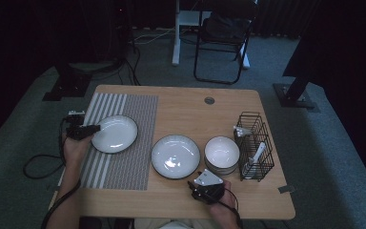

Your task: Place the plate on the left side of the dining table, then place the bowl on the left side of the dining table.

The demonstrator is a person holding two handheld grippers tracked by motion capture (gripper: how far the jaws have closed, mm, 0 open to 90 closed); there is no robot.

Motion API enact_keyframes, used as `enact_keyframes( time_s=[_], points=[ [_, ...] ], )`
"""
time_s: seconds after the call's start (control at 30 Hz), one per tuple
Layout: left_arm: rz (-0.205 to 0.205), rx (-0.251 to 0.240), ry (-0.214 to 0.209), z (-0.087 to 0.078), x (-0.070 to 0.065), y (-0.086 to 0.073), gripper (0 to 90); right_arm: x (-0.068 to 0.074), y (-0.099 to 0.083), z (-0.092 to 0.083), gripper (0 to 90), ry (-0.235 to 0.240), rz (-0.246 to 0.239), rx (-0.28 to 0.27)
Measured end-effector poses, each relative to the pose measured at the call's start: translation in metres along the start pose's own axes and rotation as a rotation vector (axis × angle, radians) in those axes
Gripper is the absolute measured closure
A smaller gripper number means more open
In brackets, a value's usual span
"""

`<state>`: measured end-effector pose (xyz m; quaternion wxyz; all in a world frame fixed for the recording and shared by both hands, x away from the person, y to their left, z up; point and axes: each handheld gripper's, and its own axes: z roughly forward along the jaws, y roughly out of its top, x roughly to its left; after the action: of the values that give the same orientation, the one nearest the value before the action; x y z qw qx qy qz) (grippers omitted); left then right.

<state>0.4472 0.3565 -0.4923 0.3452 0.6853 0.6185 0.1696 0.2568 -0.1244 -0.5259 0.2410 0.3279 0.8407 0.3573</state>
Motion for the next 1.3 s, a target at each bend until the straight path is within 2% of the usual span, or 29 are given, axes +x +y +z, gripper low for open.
enact_keyframes(
  time_s=[0.13, 0.2, 0.33, 0.37, 0.4, 0.43, 0.47, 0.53, 0.57, 0.6, 0.63, 0.83, 0.87, 0.97, 1.0, 1.07, 1.1, 1.17, 1.3],
  points=[
    [0.024, -0.03, 0.021, -0.006, -0.003, 0.003, 65.7, 0.0, 0.0, 0.0, 45.5, -0.002, 0.001, 0.0],
    [0.049, -0.054, 0.041, -0.012, -0.007, 0.006, 64.8, 0.001, 0.0, 0.0, 45.4, 0.007, 0.004, -0.001],
    [0.061, -0.082, 0.031, -0.019, -0.011, 0.008, 63.5, 0.001, 0.0, -0.001, 45.5, 0.018, -0.001, -0.001],
    [0.08, -0.092, 0.031, -0.023, -0.016, 0.009, 63.3, 0.001, 0.0, -0.001, 45.5, 0.025, 0.002, -0.001],
    [0.08, -0.092, 0.031, -0.023, -0.016, 0.009, 63.2, 0.001, 0.0, -0.001, 45.5, 0.025, 0.002, -0.001],
    [0.102, -0.101, 0.028, -0.026, -0.021, 0.011, 63.1, 0.001, 0.0, 0.0, 45.4, 0.03, 0.002, -0.001],
    [0.102, -0.101, 0.028, -0.026, -0.021, 0.011, 62.9, 0.0, 0.0, 0.0, 45.4, 0.032, 0.003, -0.001],
    [0.115, -0.114, 0.017, -0.029, -0.029, 0.013, 62.1, 0.0, 0.0, 0.0, 45.2, 0.04, 0.006, 0.0],
    [0.115, -0.114, 0.017, -0.029, -0.029, 0.013, 62.0, 0.0, 0.0, 0.0, 45.2, 0.042, 0.007, 0.0],
    [0.127, -0.116, 0.008, -0.03, -0.035, 0.015, 61.9, 0.0, 0.0, 0.0, 45.2, 0.042, 0.005, -0.001],
    [0.127, -0.116, 0.008, -0.03, -0.035, 0.015, 61.8, 0.0, 0.0, 0.0, 45.2, 0.042, 0.005, -0.001],
    [0.154, -0.118, -0.031, -0.032, -0.055, 0.019, 59.3, 0.0, 0.0, 0.0, 43.4, 0.054, 0.009, 0.002],
    [0.174, -0.107, -0.034, -0.031, -0.062, 0.019, 57.9, -0.001, 0.0, 0.0, 43.1, 0.06, 0.011, 0.002],
    [0.182, -0.104, -0.04, -0.031, -0.066, 0.019, 58.0, -0.001, 0.0, 0.0, 42.9, 0.063, 0.012, 0.002],
    [0.203, -0.106, -0.054, -0.031, -0.075, 0.021, 57.9, -0.001, 0.0, 0.0, 42.7, 0.064, 0.013, 0.002],
    [0.221, -0.111, -0.064, -0.032, -0.082, 0.022, 57.6, -0.002, 0.0, 0.0, 42.5, 0.065, 0.015, 0.003],
    [0.221, -0.111, -0.064, -0.032, -0.082, 0.022, 57.4, -0.002, 0.0, 0.0, 42.6, 0.065, 0.016, 0.004],
    [0.243, -0.122, -0.079, -0.034, -0.092, 0.025, 57.4, -0.002, 0.0, 0.0, 42.5, 0.067, 0.018, 0.004],
    [0.26, -0.126, -0.1, -0.035, -0.102, 0.028, 56.8, -0.002, 0.0, 0.0, 42.5, 0.069, 0.018, 0.005]
  ],
)
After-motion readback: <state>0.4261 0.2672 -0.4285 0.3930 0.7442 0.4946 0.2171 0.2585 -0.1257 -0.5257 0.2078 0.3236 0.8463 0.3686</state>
